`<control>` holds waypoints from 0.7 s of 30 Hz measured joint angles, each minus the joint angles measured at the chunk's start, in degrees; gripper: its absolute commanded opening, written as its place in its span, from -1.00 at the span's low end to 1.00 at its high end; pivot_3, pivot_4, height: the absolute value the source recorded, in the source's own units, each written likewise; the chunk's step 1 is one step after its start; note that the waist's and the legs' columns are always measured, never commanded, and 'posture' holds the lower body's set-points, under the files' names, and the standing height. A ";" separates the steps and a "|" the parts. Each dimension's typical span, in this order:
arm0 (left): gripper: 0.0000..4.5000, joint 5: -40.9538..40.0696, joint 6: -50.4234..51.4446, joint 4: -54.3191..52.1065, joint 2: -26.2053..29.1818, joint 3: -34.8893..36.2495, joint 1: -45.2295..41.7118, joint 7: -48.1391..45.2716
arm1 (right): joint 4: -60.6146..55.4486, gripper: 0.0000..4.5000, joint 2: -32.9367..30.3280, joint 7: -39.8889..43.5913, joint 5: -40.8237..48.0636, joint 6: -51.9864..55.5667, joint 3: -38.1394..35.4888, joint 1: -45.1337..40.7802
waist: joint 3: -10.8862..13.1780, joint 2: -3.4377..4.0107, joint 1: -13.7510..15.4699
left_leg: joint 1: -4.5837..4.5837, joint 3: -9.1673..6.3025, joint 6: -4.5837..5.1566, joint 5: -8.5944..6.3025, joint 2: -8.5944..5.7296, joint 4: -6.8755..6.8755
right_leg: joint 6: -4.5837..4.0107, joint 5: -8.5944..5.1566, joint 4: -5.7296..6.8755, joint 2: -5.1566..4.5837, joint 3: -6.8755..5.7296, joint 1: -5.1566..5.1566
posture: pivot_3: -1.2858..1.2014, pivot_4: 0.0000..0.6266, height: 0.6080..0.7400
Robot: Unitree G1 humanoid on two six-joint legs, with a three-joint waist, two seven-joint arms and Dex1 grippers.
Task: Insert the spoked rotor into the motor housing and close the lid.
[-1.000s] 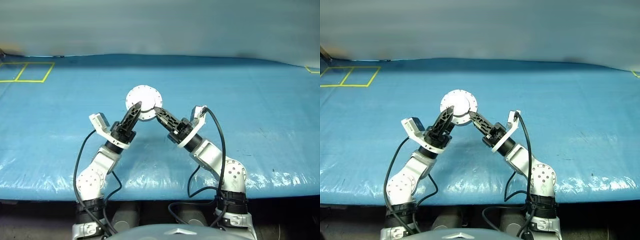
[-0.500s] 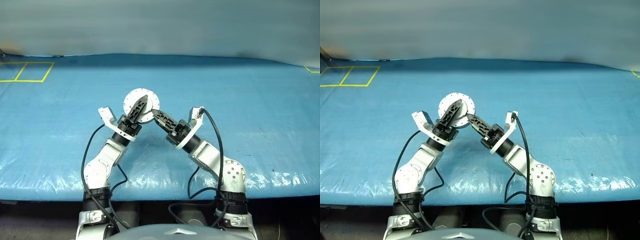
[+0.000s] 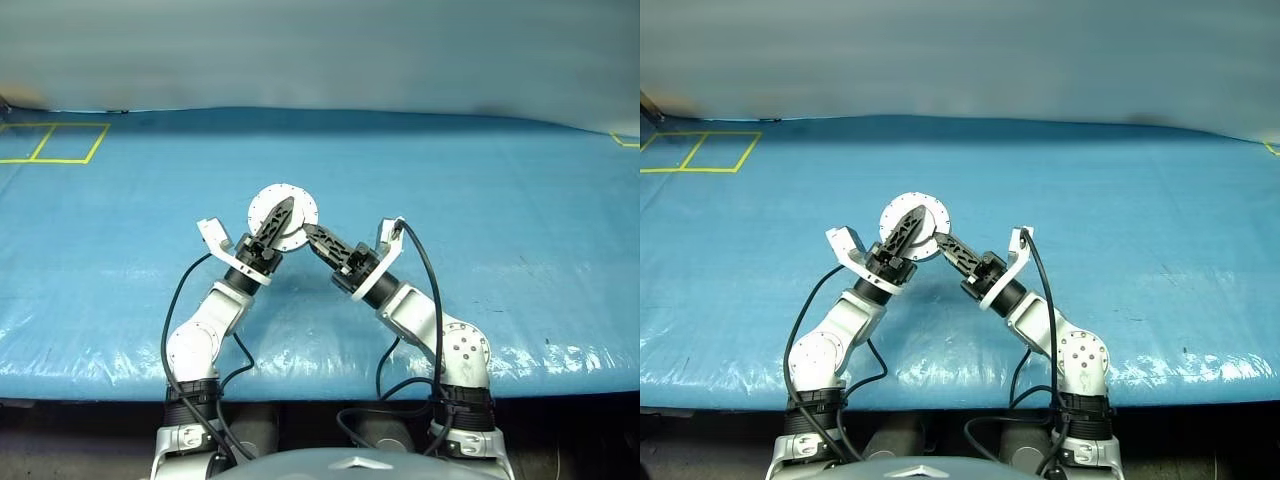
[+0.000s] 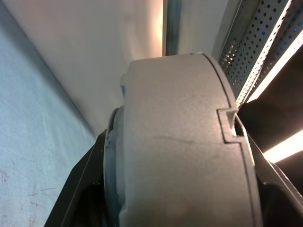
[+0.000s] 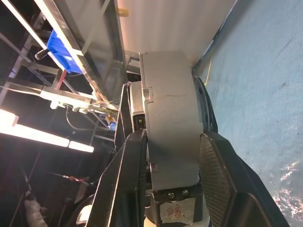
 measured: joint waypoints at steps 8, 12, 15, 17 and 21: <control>0.10 1.75 -1.79 0.28 -0.04 0.32 -0.66 1.09 | -0.15 0.13 0.55 -0.84 -2.30 -1.53 0.45 -0.14 | 0.00 0.00 -0.03 | 0.01 0.03 0.00 0.00 -0.01 0.00 | 0.00 0.00 0.00 0.00 0.02 -0.01 | 0.03 -0.52 1.00; 0.10 2.84 -2.19 1.71 -0.16 0.83 -1.23 1.37 | -0.16 0.40 0.56 -0.87 -2.46 -1.56 0.64 -0.32 | 0.02 -0.03 0.02 | 0.00 0.02 0.00 0.00 -0.01 0.00 | 0.01 0.01 0.00 0.00 0.02 -0.01 | 0.03 -0.52 1.00; 0.10 2.94 -2.75 2.09 -0.34 1.68 -2.38 1.36 | -0.16 0.40 0.56 -0.85 -2.13 -1.53 0.60 -0.44 | 0.02 -0.04 -0.03 | 0.00 0.02 0.00 0.00 -0.01 0.00 | 0.02 0.02 0.00 0.00 0.02 -0.01 | 0.03 -0.52 1.00; 0.10 3.84 -3.92 2.89 -0.24 2.85 -3.18 1.49 | -0.43 0.40 0.60 -0.72 -1.48 -1.47 0.64 -0.51 | 0.02 -0.04 -0.13 | 0.01 0.03 0.00 0.00 0.00 0.00 | 0.02 0.02 0.01 0.01 0.02 -0.01 | 0.03 -0.52 1.00; 0.10 6.80 -7.28 5.20 0.83 5.65 -3.84 2.82 | -1.76 0.40 0.10 -0.59 -2.14 -1.97 1.02 -0.68 | 0.04 -0.06 -0.15 | 0.00 0.01 0.00 0.00 0.00 0.00 | 0.02 0.02 0.01 0.03 0.01 -0.01 | 0.03 -0.52 1.00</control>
